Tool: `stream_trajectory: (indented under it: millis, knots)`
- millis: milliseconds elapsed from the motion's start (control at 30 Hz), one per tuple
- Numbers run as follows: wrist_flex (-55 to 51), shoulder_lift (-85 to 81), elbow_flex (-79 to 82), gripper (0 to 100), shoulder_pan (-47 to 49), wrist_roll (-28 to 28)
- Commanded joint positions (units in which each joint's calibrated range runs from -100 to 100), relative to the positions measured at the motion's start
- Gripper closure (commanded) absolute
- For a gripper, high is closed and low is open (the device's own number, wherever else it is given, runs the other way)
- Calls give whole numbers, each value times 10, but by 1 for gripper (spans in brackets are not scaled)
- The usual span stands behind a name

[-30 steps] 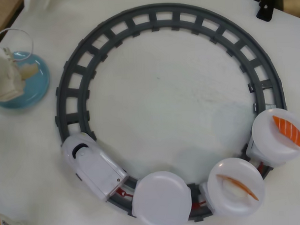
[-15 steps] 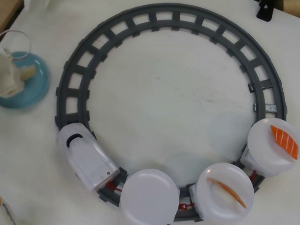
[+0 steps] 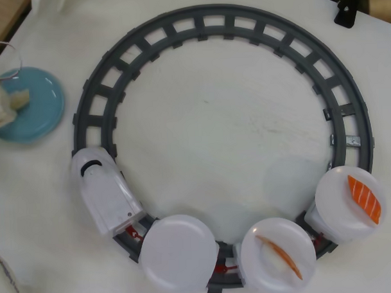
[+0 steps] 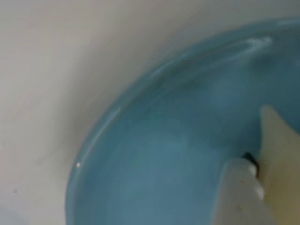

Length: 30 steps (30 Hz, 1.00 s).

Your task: Pick up the sushi from the Shinkansen and put it on the blue dish

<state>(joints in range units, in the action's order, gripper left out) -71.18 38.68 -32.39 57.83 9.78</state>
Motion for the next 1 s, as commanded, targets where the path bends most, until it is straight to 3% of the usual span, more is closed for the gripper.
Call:
stream_trajectory:
  millis: [0,233,633,800,967]
  knots:
    - [-3,-16,-17,79,3,-9]
    - [-33,-23,-42,77,3,-13]
    - [-275,-135,-213,78,26,-27]
    - [-281,-239,-167,78,25,-51]
    - [-268,-395,-12,78,57,-73]
